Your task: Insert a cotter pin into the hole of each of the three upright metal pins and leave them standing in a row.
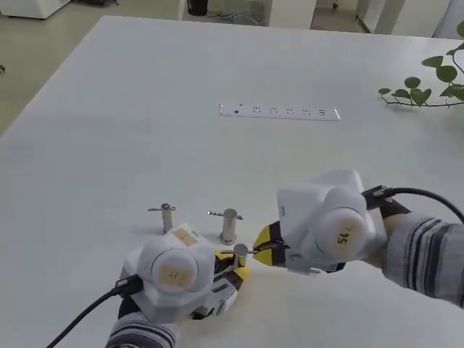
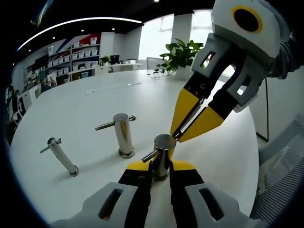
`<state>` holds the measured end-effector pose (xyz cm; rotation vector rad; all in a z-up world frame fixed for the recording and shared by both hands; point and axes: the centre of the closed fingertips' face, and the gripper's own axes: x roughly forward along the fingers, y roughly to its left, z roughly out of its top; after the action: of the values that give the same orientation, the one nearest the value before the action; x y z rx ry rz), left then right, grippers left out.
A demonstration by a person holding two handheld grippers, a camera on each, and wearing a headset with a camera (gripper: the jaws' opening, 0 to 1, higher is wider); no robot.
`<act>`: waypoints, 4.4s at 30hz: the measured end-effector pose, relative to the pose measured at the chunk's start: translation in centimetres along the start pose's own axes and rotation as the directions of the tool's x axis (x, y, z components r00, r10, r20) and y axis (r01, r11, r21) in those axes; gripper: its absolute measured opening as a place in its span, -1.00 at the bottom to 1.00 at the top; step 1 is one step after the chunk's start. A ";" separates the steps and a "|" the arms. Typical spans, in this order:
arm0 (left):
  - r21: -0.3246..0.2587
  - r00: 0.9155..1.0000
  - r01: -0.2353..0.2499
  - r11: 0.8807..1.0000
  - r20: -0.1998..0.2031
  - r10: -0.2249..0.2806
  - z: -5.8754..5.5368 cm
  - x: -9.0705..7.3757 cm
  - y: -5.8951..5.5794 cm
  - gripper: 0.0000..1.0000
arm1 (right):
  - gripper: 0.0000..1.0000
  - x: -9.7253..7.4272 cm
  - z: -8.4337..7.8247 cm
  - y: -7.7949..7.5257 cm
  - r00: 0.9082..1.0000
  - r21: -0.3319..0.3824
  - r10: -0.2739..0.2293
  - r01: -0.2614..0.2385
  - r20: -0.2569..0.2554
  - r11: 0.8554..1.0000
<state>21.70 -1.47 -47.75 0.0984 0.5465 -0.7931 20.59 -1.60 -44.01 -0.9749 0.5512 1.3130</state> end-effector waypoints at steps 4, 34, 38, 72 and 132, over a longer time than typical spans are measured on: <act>-0.001 1.000 -0.002 1.000 0.001 0.002 0.0 0.1 0.0 -0.79 | -1.00 0.2 0.3 0.0 1.000 0.025 -0.001 0.001 0.013 1.000; 0.007 1.000 0.005 1.000 -0.007 -0.005 -0.1 0.2 0.0 -0.79 | -1.00 -0.1 0.1 -0.1 1.000 0.084 -0.003 0.000 0.026 0.996; 0.006 1.000 0.000 1.000 -0.015 0.000 -0.1 0.2 0.0 -0.78 | -1.00 -0.1 0.1 0.0 1.000 0.086 -0.006 0.004 0.028 0.996; 0.004 1.000 -0.012 1.000 0.028 0.012 2.0 -5.4 1.0 0.00 | -0.83 2.1 1.3 -0.5 0.992 0.315 0.049 -0.085 0.119 0.945; -0.053 0.977 -0.212 0.976 0.020 0.213 1.1 -11.4 7.1 0.33 | -0.82 -0.6 -5.8 -6.0 0.998 0.304 0.063 -0.050 -0.030 0.951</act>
<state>20.63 10.61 -41.92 0.0977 0.5219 -0.5705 27.22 -6.57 -44.81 -0.7361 0.7914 1.2175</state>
